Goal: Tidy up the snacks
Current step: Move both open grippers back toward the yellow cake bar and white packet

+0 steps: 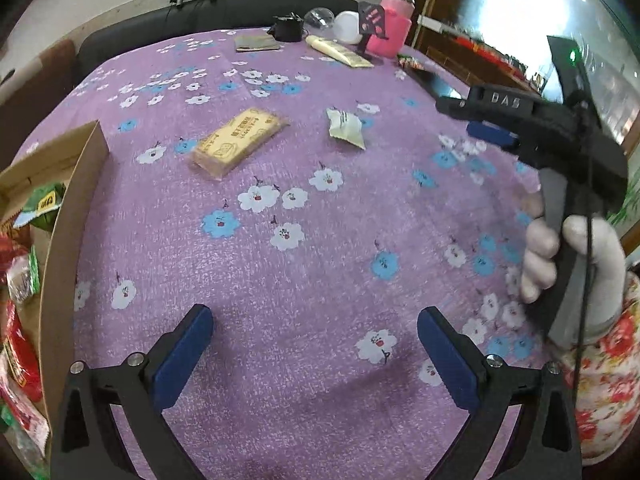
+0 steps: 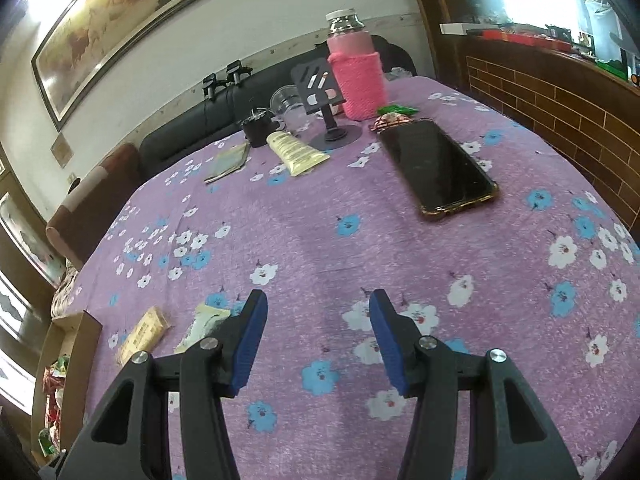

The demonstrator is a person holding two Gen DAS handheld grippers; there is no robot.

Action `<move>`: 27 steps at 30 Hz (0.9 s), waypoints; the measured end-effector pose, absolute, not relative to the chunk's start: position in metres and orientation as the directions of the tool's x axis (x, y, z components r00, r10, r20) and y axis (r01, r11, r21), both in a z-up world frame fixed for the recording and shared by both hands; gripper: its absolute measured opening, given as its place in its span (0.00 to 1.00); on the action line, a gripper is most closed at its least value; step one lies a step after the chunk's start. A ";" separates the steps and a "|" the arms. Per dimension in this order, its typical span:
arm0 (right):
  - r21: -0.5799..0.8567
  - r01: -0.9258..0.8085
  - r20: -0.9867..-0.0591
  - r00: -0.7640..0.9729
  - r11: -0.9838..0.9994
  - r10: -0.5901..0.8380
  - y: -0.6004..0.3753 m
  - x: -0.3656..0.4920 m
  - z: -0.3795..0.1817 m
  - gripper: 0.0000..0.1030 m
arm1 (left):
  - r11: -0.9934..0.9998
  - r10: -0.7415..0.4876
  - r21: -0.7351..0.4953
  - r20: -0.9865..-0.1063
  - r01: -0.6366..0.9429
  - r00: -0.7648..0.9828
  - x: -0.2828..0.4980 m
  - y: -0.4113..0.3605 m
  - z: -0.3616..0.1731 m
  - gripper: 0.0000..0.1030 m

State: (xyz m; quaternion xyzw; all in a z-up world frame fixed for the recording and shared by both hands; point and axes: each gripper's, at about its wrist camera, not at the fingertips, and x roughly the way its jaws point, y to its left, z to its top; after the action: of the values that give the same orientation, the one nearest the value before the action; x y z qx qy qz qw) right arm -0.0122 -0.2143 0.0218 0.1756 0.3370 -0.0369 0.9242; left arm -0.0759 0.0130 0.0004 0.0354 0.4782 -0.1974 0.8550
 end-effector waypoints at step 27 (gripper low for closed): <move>0.388 0.050 -0.709 0.655 0.920 0.263 -0.187 0.011 0.020 0.50 | 0.950 -0.300 -0.166 -0.712 0.263 0.635 -0.032 0.105 0.079 0.79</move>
State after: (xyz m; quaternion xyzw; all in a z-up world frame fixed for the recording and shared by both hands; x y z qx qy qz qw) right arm 0.0106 -0.1870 0.0202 0.1903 0.4113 0.0599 0.8894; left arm -0.0320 0.1049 0.0787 -0.0233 0.3980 -0.1559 0.9037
